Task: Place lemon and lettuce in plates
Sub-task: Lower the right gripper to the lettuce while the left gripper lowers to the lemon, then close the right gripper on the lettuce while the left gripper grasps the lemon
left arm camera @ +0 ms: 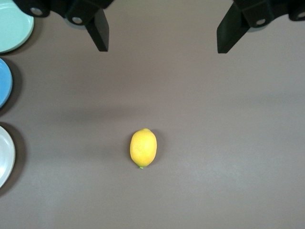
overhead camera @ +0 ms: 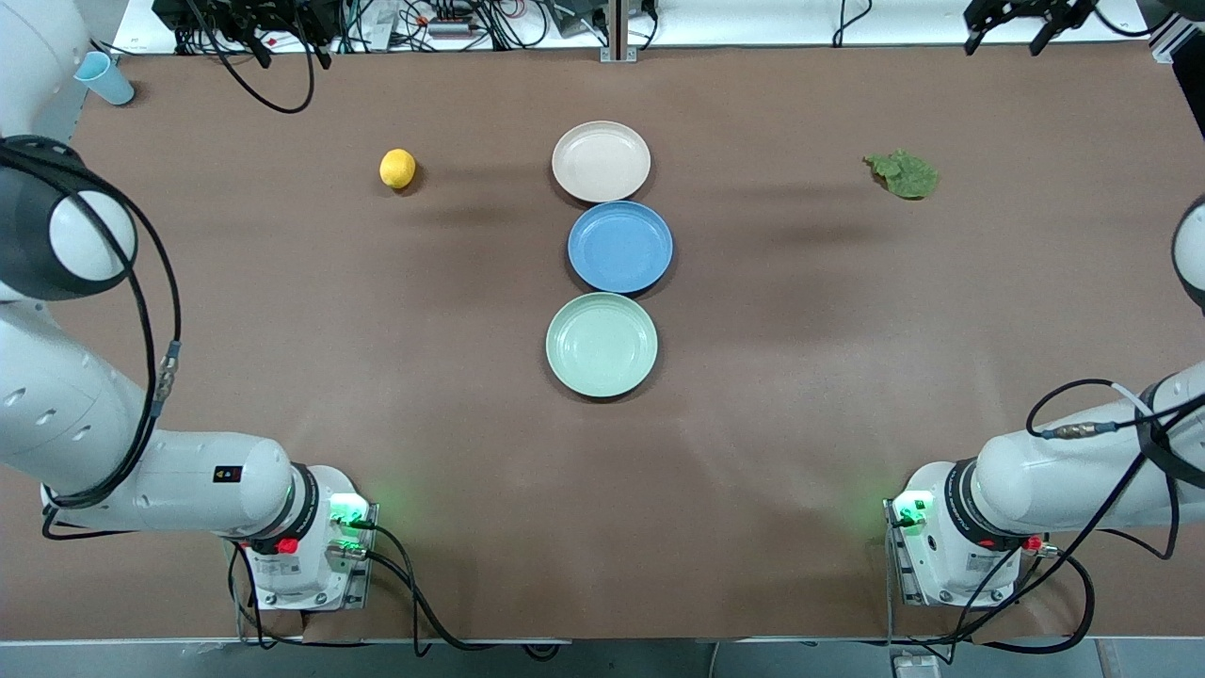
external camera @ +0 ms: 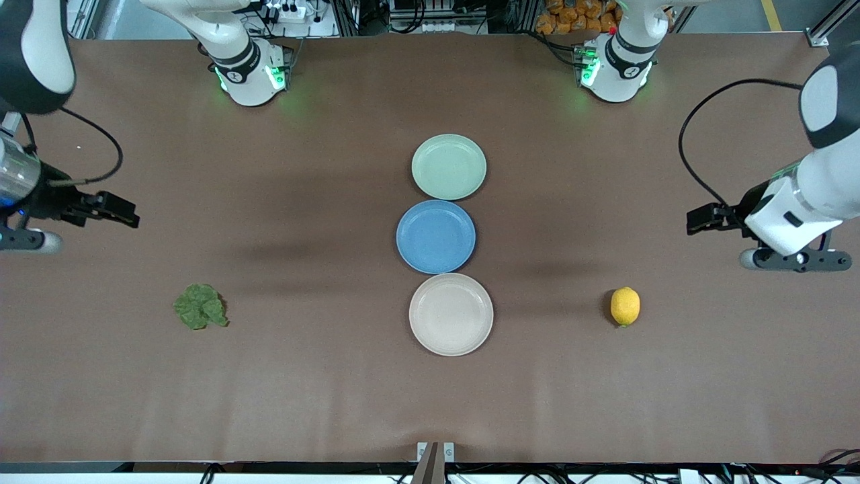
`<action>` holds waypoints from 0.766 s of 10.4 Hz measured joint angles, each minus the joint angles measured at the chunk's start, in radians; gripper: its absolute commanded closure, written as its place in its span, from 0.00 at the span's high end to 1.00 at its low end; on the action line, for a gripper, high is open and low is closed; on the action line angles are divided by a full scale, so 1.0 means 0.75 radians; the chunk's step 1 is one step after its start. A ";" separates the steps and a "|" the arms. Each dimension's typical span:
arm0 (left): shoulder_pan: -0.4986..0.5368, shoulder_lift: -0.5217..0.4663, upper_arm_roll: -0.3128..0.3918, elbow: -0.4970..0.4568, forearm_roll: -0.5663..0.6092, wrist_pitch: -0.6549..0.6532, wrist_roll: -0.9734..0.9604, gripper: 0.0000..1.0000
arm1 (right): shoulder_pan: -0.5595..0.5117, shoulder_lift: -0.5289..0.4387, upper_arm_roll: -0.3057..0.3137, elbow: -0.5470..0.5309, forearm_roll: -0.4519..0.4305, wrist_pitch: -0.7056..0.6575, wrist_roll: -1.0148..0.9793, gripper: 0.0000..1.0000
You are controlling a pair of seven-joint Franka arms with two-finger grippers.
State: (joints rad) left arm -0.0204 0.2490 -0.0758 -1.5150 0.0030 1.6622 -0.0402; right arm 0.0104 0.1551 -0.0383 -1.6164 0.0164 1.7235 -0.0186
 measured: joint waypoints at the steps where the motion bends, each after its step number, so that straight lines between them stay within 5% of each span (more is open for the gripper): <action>1: 0.000 0.032 0.000 -0.001 0.000 0.023 0.000 1.00 | -0.002 0.053 -0.001 -0.002 0.000 0.050 -0.039 1.00; 8: 0.000 0.201 -0.001 -0.150 0.000 0.384 0.000 1.00 | -0.016 0.414 -0.006 -0.028 -0.001 0.449 -0.309 1.00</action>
State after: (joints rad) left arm -0.0201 0.4000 -0.0762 -1.6272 0.0030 1.9504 -0.0402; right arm -0.0013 0.4654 -0.0432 -1.6374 0.0159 2.0599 -0.2506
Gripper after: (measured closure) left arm 0.000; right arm 0.000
